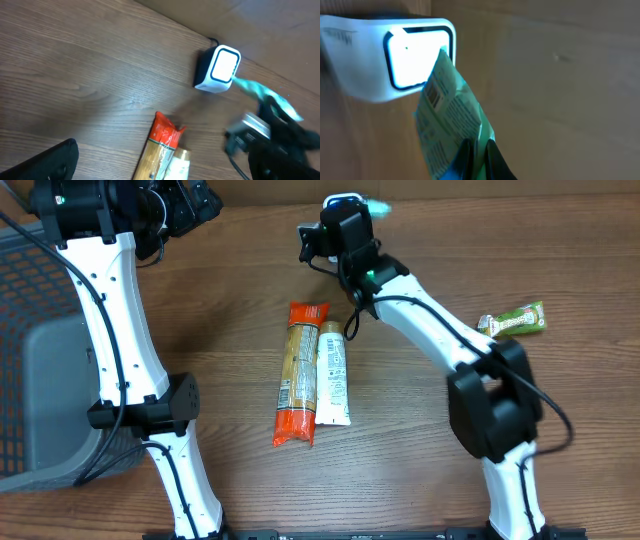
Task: Scan the item barcode
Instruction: 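Carry the mint packet right and release it beside the carton, then reach the right gripper to the white-and-gold tube and grasp it, then lift the tube with the right gripper, then hold the tube's barcode in front of the scanner window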
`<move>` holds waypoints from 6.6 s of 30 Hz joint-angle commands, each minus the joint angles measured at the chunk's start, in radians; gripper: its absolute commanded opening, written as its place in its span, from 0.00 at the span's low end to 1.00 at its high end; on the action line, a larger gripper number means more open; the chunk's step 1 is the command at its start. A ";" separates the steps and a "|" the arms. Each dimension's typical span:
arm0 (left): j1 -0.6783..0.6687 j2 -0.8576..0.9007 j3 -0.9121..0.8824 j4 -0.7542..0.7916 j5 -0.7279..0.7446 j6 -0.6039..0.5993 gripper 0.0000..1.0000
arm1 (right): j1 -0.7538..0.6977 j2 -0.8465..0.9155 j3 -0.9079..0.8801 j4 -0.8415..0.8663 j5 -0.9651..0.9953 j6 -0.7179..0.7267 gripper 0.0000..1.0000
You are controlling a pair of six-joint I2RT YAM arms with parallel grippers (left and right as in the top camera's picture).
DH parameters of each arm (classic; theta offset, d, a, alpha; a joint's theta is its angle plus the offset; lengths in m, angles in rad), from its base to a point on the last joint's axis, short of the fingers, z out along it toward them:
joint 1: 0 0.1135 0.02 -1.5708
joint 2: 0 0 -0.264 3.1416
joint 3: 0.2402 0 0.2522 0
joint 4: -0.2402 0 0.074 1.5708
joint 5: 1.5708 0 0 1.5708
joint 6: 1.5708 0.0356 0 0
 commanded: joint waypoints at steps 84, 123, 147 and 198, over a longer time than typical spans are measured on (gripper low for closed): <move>-0.014 -0.005 0.000 0.001 0.004 -0.011 1.00 | -0.092 -0.177 -0.399 -0.664 -1.018 1.717 0.95; -0.013 -0.005 0.000 0.001 0.004 -0.011 1.00 | -0.077 -0.094 -0.371 -0.664 -1.055 1.500 0.13; -0.013 -0.005 0.000 0.001 0.004 -0.011 1.00 | -0.142 -0.088 -0.481 -0.546 -1.062 1.661 0.70; -0.013 -0.005 0.000 0.001 0.004 -0.011 1.00 | -0.168 -0.467 0.005 -0.901 -1.102 1.577 0.04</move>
